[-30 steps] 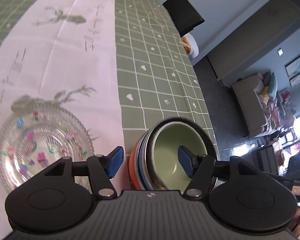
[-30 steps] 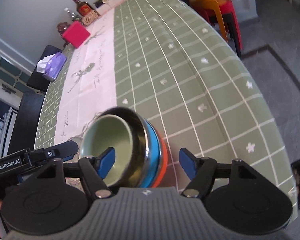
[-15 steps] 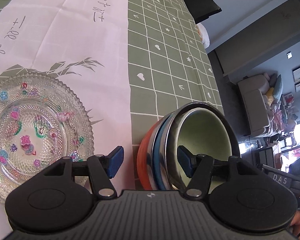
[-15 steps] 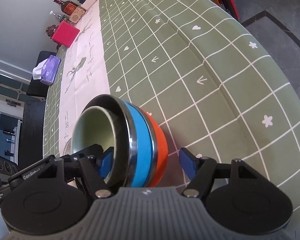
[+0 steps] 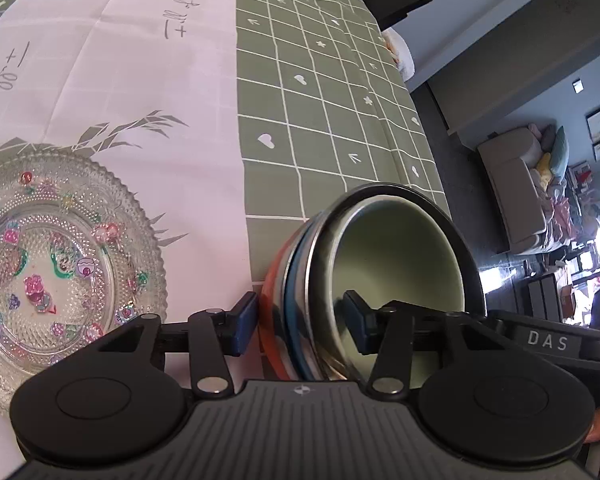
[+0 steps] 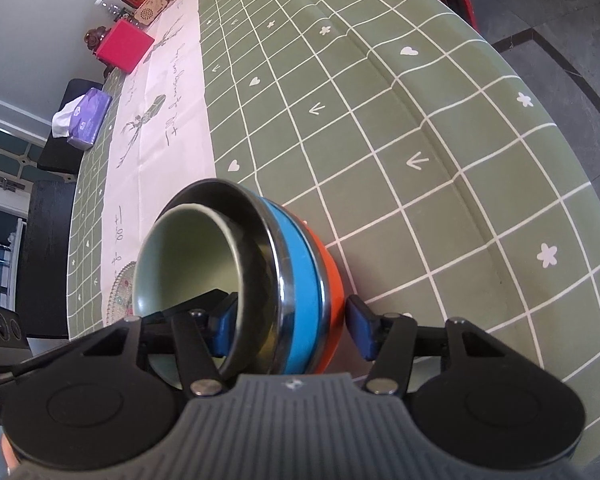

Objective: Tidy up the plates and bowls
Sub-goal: 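Close the left gripper on the rim of the nested bowl stack, then lift and carry the nested bowls with the left gripper over the glass plates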

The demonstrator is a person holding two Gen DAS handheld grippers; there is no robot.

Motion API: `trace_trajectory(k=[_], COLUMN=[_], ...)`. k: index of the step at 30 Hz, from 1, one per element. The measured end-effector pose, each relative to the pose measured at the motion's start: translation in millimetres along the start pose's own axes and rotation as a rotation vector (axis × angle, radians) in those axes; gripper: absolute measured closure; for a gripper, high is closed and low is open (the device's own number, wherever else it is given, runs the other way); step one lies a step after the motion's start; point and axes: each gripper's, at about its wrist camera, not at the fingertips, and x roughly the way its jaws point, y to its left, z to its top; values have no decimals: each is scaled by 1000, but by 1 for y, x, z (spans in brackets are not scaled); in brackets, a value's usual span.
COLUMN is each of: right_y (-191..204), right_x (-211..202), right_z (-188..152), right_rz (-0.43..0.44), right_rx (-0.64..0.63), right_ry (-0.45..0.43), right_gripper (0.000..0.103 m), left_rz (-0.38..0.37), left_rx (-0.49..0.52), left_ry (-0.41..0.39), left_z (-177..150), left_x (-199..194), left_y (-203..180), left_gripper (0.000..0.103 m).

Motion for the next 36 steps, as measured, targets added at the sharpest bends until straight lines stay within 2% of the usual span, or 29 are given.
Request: trace_trajectory(k=[9, 13, 21, 36], right_y=[11, 10, 10, 1], right_x=[2, 2, 2, 6], right_z=[3, 4, 3, 5], right_rz=[-61, -65, -59, -17], right_rx=[-52, -51, -58, -13], right_ry=[17, 27, 26, 52], right_gripper=[50, 51, 51, 48], left_rz=[73, 82, 43, 42], left_rx=[53, 62, 27, 11], left_ry=[9, 27, 26, 22], left_z=[1, 5, 5, 5], left_x=[-1, 0, 3, -1], left_y=[-16, -17, -10, -7], left_gripper=[51, 51, 48, 54])
